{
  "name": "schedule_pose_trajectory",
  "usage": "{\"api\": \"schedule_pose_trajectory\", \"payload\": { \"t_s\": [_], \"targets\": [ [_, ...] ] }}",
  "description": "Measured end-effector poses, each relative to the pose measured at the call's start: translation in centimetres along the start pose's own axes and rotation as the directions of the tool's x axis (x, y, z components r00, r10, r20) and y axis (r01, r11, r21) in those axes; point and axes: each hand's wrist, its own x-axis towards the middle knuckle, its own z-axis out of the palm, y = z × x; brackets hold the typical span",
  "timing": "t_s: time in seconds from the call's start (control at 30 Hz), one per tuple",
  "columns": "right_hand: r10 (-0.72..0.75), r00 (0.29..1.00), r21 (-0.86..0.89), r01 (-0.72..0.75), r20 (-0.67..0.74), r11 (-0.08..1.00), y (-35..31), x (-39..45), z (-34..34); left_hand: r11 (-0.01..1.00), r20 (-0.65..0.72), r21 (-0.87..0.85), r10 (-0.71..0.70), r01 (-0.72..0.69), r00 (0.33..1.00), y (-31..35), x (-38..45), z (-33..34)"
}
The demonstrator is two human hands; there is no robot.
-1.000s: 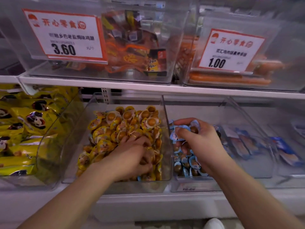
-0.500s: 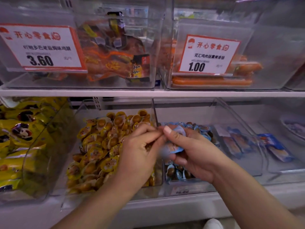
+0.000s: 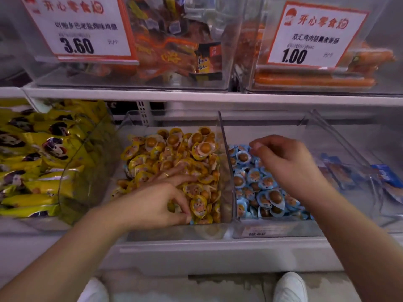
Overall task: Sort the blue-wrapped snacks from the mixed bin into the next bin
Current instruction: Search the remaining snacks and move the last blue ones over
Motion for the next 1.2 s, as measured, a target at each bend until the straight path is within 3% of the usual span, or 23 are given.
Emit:
{"api": "schedule_pose_trajectory", "payload": {
  "t_s": [0.07,0.13,0.27,0.53,0.6,0.7,0.77,0.83,0.9,0.97,1.07,1.13,1.2],
  "targets": [
    [-0.056,0.998,0.078,0.054,0.021,0.995,-0.5,-0.3,1.6,0.995,0.102,0.092,-0.054,0.045,0.993,0.1,0.6,-0.1],
    [-0.119,0.991,0.049,0.116,0.055,0.992,-0.8,-1.0,3.3,0.977,0.171,0.2,-0.103,0.068,0.98,0.4,1.6,0.2],
    [-0.117,0.993,-0.01,0.117,0.036,0.993,-0.7,-1.0,5.2,0.948,0.162,0.315,-0.089,0.034,0.983,1.2,3.2,1.7],
    [-0.156,0.982,-0.02,0.154,-0.108,0.988,-0.7,-1.0,5.8,0.975,-0.145,0.212,-0.033,0.063,0.989,-0.2,2.0,0.6],
    [-0.17,0.973,-0.001,0.172,-0.157,0.985,-1.5,-0.9,5.6,0.989,-0.301,0.122,-0.047,0.087,0.952,-0.4,0.7,-0.7],
    [-0.217,0.959,0.025,0.225,-0.181,0.974,-3.3,-1.3,5.8,0.991,-0.556,-0.112,-0.12,0.069,0.822,-1.0,-1.5,-2.3],
    [-0.21,0.972,0.082,0.219,-0.11,0.972,-4.5,-1.7,6.5,0.972,-0.65,-0.236,-0.173,0.02,0.74,-1.1,-3.1,-2.8],
    [-0.156,0.983,0.226,0.13,0.1,0.965,-6.0,-2.5,7.7,0.976,-0.7,-0.219,-0.156,-0.002,0.697,-0.9,-4.5,-2.6],
    [-0.123,0.914,0.377,-0.035,0.387,0.926,-7.4,-3.4,9.1,0.994,-0.717,-0.111,-0.063,-0.024,0.695,-0.4,-5.1,-2.1],
    [-0.152,0.851,0.438,-0.098,0.502,0.894,-8.1,-4.1,10.4,0.999,-0.716,0.015,0.046,-0.051,0.697,0.2,-5.5,-1.9],
    [-0.238,0.925,0.39,0.11,0.295,0.914,-8.0,-4.0,9.9,0.998,-0.67,0.055,0.06,-0.031,0.74,0.2,-6.2,-2.9],
    [-0.253,0.967,0.234,0.243,0.014,0.941,-7.3,-2.7,7.9,0.999,-0.672,-0.02,-0.038,0.033,0.74,-0.5,-7.2,-3.8],
    [-0.25,0.929,0.058,0.275,-0.272,0.96,-5.7,-0.8,5.2,0.994,-0.715,-0.06,-0.107,0.092,0.691,-1.8,-8.2,-4.2]
  ]
}}
